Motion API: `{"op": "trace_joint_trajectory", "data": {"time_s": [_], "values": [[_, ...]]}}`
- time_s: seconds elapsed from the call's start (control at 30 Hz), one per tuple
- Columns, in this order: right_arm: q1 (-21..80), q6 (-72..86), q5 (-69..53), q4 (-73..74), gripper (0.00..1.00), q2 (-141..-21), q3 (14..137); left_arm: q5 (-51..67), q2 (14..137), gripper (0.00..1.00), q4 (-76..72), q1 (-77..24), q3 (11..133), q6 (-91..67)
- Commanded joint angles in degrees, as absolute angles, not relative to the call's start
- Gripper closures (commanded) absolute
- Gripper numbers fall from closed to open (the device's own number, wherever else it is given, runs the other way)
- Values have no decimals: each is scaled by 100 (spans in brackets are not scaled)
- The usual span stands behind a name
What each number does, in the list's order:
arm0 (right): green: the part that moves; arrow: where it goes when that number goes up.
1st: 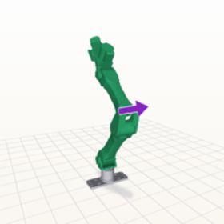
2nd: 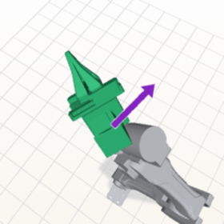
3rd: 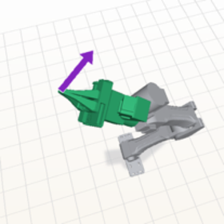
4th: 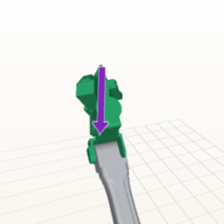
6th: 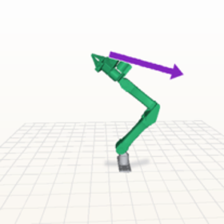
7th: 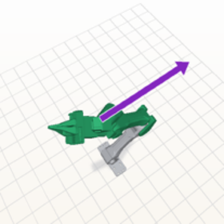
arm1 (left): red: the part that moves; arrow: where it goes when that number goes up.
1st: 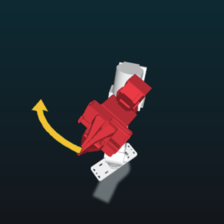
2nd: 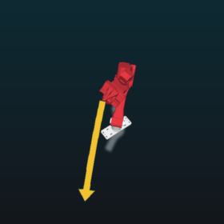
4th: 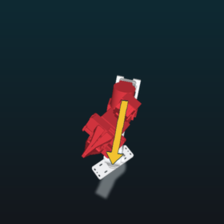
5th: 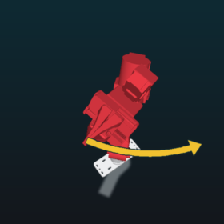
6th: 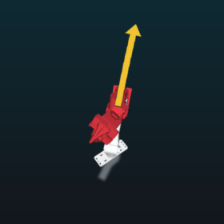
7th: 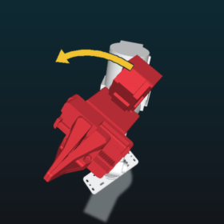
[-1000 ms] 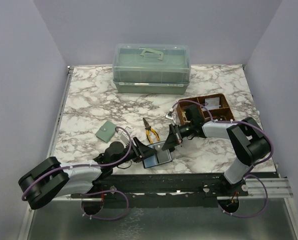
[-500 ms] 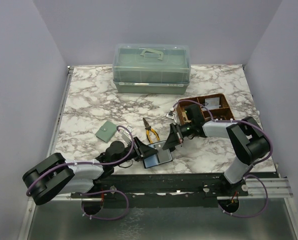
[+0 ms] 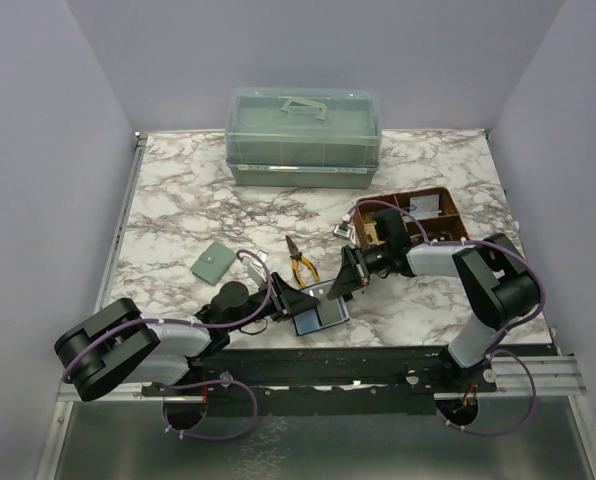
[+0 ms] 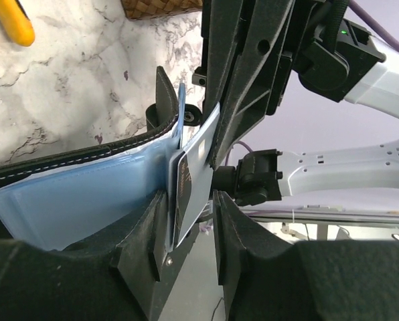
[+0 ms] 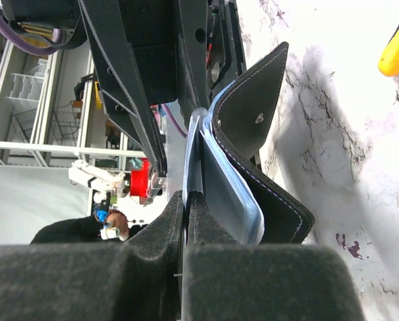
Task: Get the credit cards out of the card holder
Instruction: Remove the credit card from the card holder.
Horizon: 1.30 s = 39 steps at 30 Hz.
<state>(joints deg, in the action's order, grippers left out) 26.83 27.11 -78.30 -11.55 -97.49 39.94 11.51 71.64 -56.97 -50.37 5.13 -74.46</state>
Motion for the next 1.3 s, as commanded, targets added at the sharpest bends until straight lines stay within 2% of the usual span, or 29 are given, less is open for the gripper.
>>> {"op": "trace_joint_trajectory", "data": {"time_s": [0.0,0.13,0.33,0.43,0.63,0.7,0.93,1.17,1.27], "values": [[2715,2859,-8237,-1412,100,-9793,3938,1189,7050,62,-6317,-5036,559,-7367],[2716,2858,-8165,-1390,100,-9797,3943,1257,7064,65,-6320,-5038,664,-7339],[2716,2787,-7927,-1253,100,-9771,3948,1322,7332,83,-6464,-5036,786,-7410],[2714,2726,-7892,-1191,100,-9790,3965,1351,7458,86,-6592,-5037,807,-7467],[2716,2591,-7829,-1109,100,-9733,3968,1389,7758,86,-6757,-5038,916,-7555],[2716,2580,-7741,-1062,100,-9711,3976,1356,7829,78,-6787,-5039,920,-7617],[2653,2516,-7607,-889,100,-9732,4038,1128,7568,79,-6888,-5038,592,-7862],[2619,2704,-7700,-1034,100,-9819,3985,1334,7509,69,-6897,-5037,702,-7814],[2619,2775,-7690,-1075,100,-9813,3968,1467,7750,69,-6975,-5036,857,-7804]]}}
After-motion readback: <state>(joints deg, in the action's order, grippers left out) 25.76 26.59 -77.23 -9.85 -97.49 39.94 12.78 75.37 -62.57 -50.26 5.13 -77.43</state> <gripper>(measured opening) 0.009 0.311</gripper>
